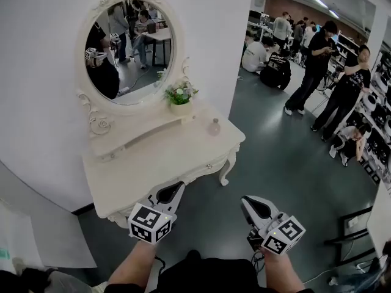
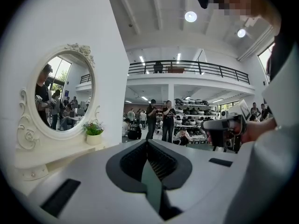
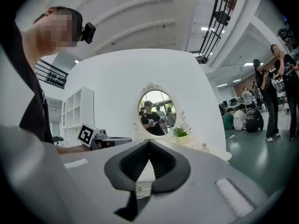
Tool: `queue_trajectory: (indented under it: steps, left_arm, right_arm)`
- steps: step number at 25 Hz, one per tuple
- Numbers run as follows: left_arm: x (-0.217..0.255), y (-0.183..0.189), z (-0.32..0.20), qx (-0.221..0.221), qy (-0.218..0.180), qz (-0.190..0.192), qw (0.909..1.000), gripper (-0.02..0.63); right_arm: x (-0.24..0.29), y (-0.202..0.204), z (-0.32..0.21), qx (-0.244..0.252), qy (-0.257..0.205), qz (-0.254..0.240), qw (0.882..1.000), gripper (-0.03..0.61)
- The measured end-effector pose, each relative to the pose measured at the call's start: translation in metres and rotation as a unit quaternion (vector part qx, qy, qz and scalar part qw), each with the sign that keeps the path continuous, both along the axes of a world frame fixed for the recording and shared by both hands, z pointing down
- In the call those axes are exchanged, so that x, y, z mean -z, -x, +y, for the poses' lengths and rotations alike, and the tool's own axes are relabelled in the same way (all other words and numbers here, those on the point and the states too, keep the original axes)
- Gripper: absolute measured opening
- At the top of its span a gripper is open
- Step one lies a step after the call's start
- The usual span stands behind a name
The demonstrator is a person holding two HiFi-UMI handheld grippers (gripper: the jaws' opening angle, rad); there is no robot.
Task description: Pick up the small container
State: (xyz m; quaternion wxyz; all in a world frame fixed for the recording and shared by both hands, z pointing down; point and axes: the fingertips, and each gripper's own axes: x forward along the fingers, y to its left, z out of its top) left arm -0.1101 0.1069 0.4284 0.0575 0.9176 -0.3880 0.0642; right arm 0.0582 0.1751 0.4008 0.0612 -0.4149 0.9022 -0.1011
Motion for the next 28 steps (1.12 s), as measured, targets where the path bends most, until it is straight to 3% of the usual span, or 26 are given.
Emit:
queue_trajectory:
  steps: [10,18,24,28]
  left_arm:
    - [0.008,-0.001,-0.055,-0.01,-0.007,0.012,0.9999,0.006]
    - [0.006,-0.002,-0.091,0.009,-0.002,0.008,0.9999,0.006]
    - [-0.01,-0.02,-0.136,0.028,0.015,-0.002,0.9995,0.006]
    - [-0.017,-0.052,-0.18,0.031,0.025,-0.011,0.9992,0.006]
  right_arm:
    - [0.0,0.015,-0.052,-0.001,0.008,0.007,1.0,0.011]
    - [0.002,0.01,-0.091,0.013,0.007,-0.01,1.0,0.011]
    - [-0.012,-0.019,-0.14,0.023,0.018,-0.023,0.999,0.011]
    - [-0.021,-0.052,-0.187,0.024,0.028,-0.033,0.999,0.011]
